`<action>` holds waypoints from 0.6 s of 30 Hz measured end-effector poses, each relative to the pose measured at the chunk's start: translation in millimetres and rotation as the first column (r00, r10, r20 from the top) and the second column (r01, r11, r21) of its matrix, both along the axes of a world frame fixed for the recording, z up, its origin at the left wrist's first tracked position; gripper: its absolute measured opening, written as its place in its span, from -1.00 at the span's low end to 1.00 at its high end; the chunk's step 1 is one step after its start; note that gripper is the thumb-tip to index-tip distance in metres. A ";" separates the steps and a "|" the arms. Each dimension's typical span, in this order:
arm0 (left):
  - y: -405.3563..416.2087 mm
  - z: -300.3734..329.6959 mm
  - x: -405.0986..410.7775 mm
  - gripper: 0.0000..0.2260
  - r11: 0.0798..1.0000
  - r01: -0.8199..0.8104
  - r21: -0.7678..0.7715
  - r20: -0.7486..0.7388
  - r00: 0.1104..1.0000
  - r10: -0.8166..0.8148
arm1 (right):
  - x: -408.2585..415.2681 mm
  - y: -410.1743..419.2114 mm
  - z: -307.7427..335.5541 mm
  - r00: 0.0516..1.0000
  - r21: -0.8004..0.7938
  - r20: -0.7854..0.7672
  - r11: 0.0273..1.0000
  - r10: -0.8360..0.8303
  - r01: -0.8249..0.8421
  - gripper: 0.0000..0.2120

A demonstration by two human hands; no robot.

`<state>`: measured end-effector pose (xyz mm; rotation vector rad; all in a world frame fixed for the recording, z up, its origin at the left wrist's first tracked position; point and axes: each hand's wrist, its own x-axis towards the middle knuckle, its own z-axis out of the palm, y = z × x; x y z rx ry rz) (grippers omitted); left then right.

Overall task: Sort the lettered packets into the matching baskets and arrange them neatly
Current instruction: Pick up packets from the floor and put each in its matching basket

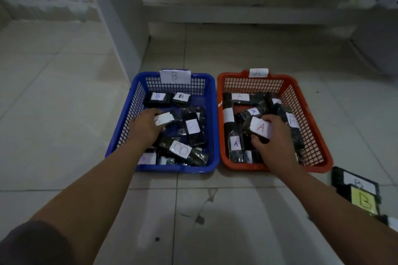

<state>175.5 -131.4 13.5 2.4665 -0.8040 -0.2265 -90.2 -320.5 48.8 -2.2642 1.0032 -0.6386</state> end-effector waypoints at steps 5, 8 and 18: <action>-7.7 -19.9 16.7 -0.59 0.994 0.043 0.102 -0.176 0.984 -0.024 | 9.3 -4.7 -11.1 0.995 -0.041 -0.064 0.996 0.075 -0.078 -0.51; -5.5 -18.5 24.2 -0.56 0.996 0.033 0.085 -0.279 0.960 -0.007 | 13.5 -8.9 -12.6 0.981 -0.048 -0.121 0.986 0.151 -0.157 -0.52; 49.2 25.8 -9.0 -0.63 0.982 0.184 -0.039 0.047 0.982 -0.182 | 40.4 -4.8 -16.7 0.947 -0.010 -0.257 0.979 0.194 -0.204 -0.45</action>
